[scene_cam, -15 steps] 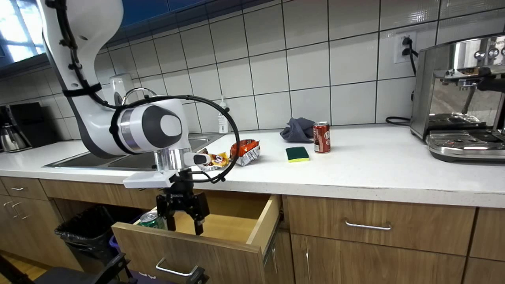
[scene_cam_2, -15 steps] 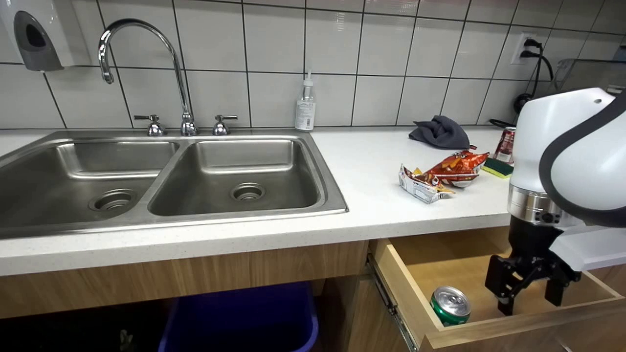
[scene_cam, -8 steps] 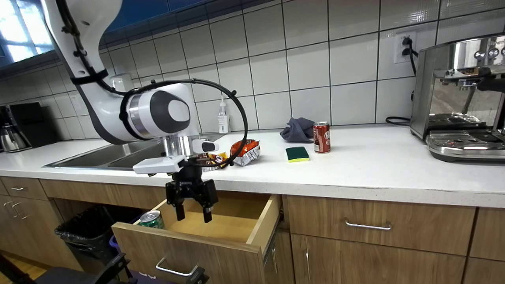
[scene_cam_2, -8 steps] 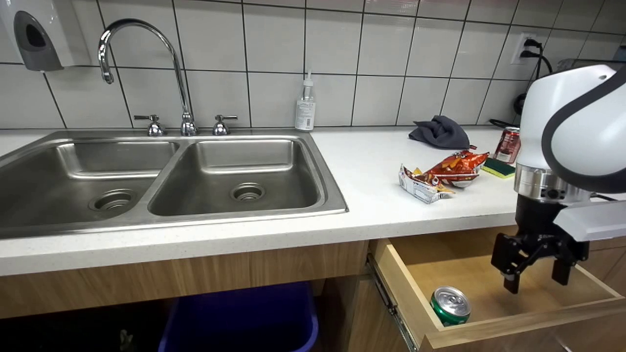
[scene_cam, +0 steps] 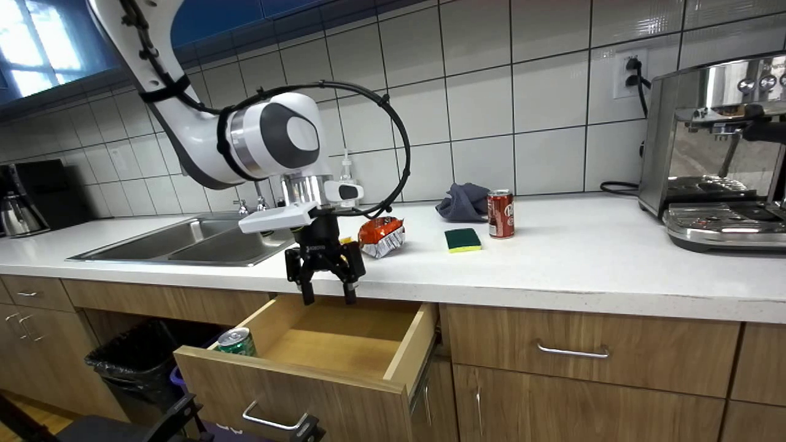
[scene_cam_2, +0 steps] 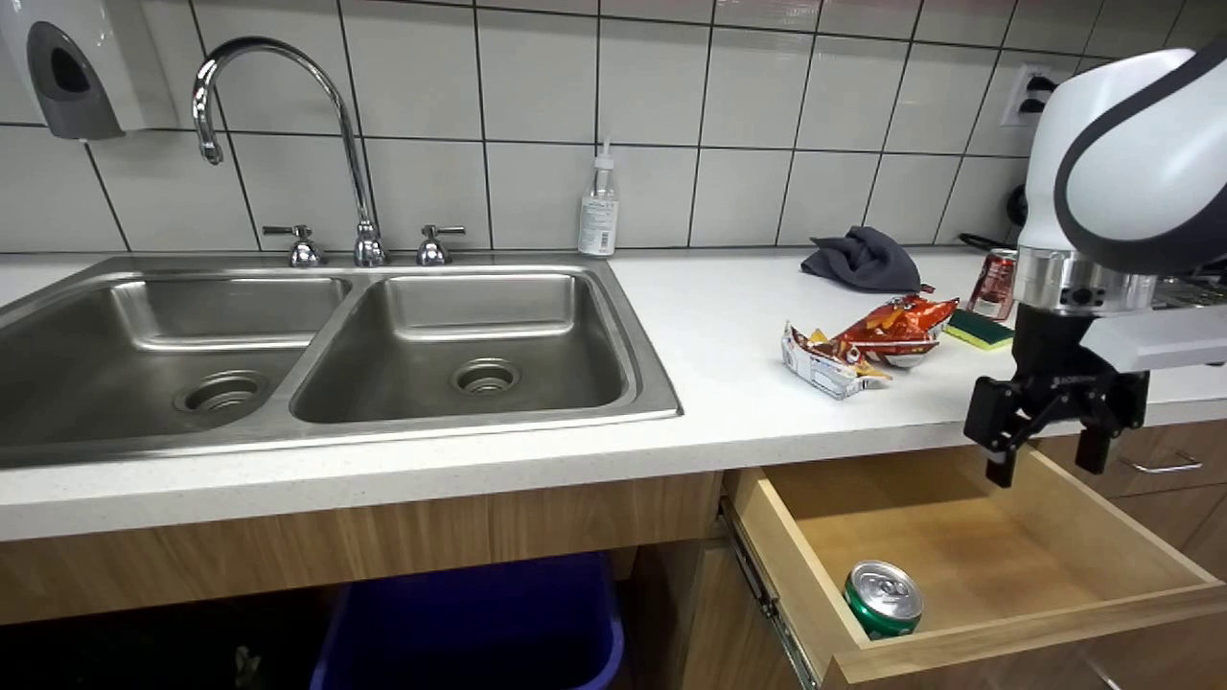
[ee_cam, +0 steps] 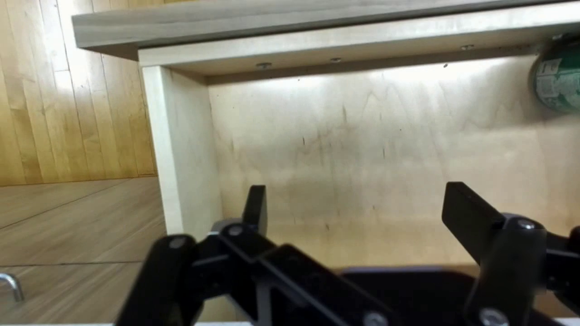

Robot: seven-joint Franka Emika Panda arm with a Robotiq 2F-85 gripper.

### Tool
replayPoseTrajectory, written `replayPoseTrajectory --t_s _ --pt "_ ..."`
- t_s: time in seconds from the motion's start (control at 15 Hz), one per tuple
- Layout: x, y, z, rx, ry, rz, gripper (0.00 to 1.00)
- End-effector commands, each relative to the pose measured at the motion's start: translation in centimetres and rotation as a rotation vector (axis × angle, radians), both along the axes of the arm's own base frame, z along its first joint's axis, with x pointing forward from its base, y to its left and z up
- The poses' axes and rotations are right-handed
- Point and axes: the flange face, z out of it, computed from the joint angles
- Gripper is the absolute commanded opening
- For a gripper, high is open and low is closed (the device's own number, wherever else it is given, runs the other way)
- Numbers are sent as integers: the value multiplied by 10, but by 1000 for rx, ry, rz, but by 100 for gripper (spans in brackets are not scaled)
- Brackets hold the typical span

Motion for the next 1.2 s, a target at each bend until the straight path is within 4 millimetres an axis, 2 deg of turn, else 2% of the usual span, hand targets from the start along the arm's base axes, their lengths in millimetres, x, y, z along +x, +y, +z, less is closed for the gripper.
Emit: replayPoseTrajectory --t_s 0.0,0.47,1.13 --pt "22 -17 21 -10 -7 41 100" --pt "58 -29 43 9 -88 91 100" --pt "90 -29 73 32 -151 163 100"
